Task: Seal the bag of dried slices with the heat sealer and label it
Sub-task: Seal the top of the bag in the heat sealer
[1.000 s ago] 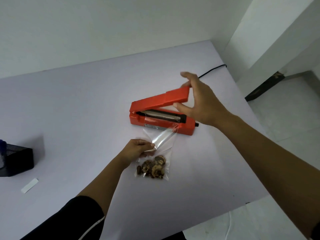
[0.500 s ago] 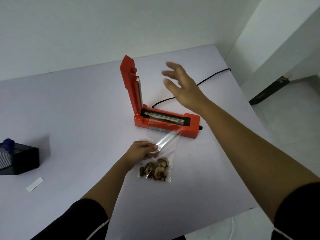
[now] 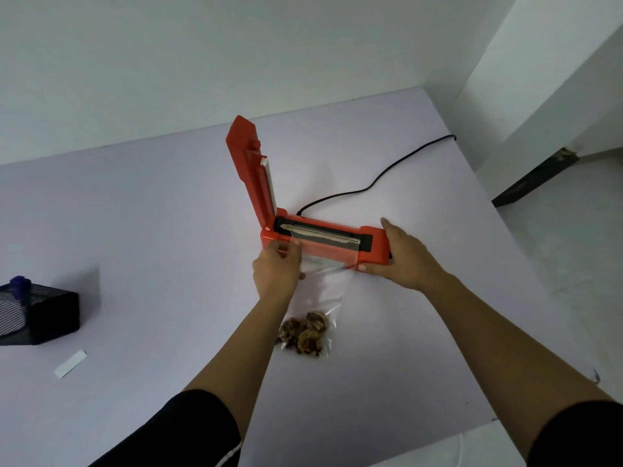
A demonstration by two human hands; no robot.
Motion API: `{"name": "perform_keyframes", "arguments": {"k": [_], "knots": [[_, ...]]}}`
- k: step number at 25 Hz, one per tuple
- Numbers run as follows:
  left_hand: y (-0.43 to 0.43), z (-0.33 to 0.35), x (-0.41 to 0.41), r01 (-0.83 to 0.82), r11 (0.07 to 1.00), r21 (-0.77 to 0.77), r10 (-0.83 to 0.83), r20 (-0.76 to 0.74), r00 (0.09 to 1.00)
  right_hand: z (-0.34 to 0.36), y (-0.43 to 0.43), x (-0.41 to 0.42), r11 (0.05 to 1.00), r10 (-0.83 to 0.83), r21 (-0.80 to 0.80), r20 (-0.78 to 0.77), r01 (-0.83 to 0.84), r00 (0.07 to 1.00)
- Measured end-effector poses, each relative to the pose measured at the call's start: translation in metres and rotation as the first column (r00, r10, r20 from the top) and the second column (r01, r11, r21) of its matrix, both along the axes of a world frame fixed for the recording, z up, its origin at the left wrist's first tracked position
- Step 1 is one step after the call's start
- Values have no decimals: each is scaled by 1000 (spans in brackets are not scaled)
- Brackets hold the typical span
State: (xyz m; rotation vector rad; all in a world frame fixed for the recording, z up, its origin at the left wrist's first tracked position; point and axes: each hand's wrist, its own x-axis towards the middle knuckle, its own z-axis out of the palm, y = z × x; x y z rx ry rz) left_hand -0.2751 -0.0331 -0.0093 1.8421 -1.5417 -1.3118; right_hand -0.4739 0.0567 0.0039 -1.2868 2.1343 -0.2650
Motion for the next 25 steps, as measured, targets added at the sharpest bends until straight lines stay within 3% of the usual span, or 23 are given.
{"name": "perform_keyframes", "arguments": {"k": [6,10,18,22,25], "knots": [[0,3,-15,-84,990,-113,104,185,977,-3,1,2,1000,14,-6,13,-14,1000],[11,8,-21,30,953,-300,47,246,968,-4,0,2,1000,29,-9,-34,-29,999],[17,-4,-16,263,823,-503,-115,306,945,-6,-1,4,999,36,-6,-96,-37,995],[21,-7,-14,238,796,-557,-96,270,958,-8,-1,4,999,36,-10,-121,-37,992],[23,-6,-13,189,828,-527,-77,227,971,-9,0,4,999,36,0,-124,-36,992]]}}
